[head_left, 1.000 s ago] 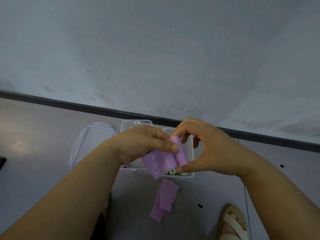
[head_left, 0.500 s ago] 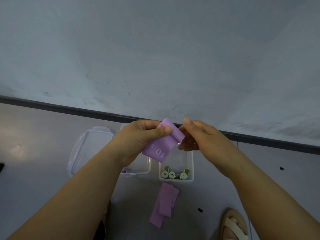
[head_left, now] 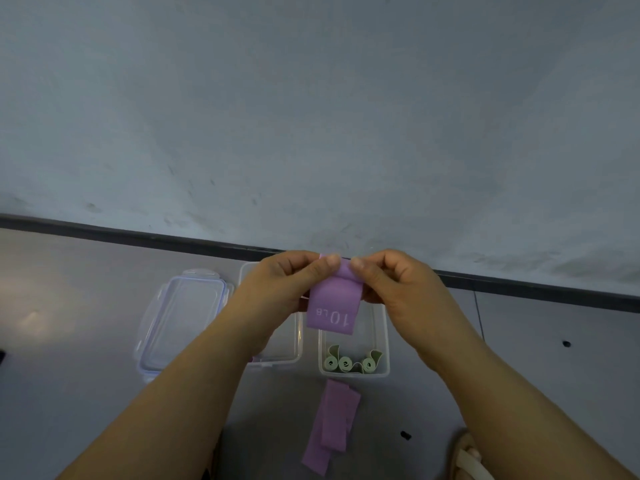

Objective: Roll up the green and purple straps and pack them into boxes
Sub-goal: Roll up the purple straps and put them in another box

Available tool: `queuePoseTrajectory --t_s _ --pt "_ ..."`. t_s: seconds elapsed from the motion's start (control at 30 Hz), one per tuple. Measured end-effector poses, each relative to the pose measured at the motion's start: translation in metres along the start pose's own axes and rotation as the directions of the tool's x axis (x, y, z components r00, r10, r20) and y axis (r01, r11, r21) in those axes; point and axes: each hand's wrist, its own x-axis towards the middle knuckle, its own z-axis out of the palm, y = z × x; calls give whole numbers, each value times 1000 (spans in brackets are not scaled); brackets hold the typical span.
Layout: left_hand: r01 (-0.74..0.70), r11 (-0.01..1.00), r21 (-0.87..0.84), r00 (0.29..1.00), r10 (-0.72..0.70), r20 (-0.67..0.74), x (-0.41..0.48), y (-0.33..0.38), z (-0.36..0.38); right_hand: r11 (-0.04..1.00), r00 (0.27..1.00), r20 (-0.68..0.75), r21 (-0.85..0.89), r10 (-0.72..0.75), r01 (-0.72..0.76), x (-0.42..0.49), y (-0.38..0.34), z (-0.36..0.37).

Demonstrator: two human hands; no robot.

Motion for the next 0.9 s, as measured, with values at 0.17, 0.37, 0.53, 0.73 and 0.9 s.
queuePoseTrajectory --t_s 0.17,0.37,0.53,0.73,0.9 --pt "-3 1000 22 1000 2 2 2 -1 -1 1000 1000 -5 -7 -28 28 1 0 0" --pt "-34 999 14 999 34 16 2 0 -2 997 998 -6 -33 -70 70 1 1 1" --pt "-57 998 6 998 57 21 1 1 -3 996 997 53 58 58 -61 1 0 2" --pt "-64 998 -22 997 65 33 0 1 -4 994 993 87 72 73 -80 1 0 1" --pt "-4 997 -80 1000 4 5 3 -1 -2 988 993 93 136 67 -79 2 0 0"
